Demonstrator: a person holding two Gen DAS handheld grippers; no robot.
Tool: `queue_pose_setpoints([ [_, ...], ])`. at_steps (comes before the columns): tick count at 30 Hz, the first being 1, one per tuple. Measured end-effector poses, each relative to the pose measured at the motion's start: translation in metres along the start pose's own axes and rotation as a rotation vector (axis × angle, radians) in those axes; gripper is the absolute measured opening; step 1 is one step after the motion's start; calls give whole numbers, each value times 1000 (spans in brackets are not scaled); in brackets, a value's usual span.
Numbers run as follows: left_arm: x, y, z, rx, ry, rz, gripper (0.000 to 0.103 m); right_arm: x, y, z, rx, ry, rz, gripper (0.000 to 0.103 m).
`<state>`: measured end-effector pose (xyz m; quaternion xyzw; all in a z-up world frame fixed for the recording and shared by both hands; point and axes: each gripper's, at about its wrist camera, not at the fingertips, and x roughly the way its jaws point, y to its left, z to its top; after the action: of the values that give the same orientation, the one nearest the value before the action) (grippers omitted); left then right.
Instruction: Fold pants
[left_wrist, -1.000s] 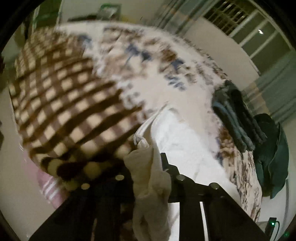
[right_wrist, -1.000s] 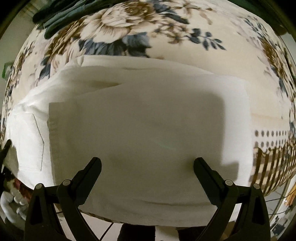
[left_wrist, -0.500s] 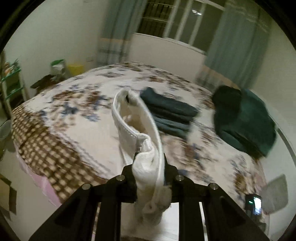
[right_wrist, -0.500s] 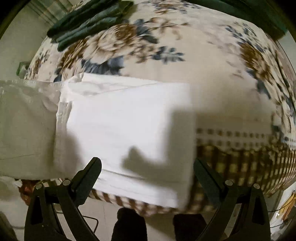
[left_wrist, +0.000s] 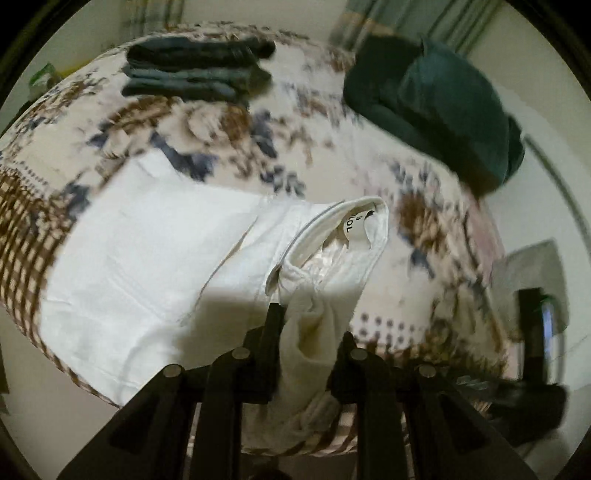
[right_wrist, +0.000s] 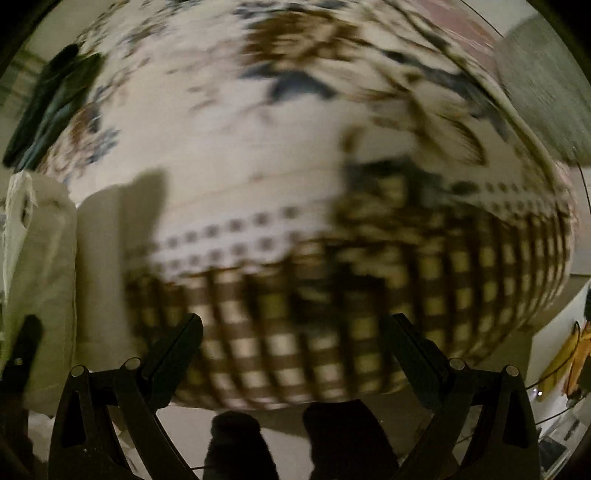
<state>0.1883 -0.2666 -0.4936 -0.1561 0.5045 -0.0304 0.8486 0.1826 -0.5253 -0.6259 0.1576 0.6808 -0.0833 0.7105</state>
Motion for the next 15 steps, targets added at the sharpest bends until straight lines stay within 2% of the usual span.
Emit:
queue_pose_setpoints([
  [6,13,-15,1,23,81,68,20,8,-40,0,64,12,9,101],
  [8,13,-20,4,38,101,108,28,6,-45,-2,69,12,30,101],
  [9,14,-22,2,47,105,113,40,4,-48,-2,68,10,39,101],
  [10,11,-24,4,53,108,112,60,1,-47,-3,66,7,54,101],
  [11,8,-25,6,57,104,113,74,-1,-44,-2,64,4,69,101],
  [12,3,-26,10,65,92,121,92,-3,-41,-1,60,-2,96,101],
  [15,-17,-21,26,86,55,151,93,-7,-22,5,45,-24,156,101],
])
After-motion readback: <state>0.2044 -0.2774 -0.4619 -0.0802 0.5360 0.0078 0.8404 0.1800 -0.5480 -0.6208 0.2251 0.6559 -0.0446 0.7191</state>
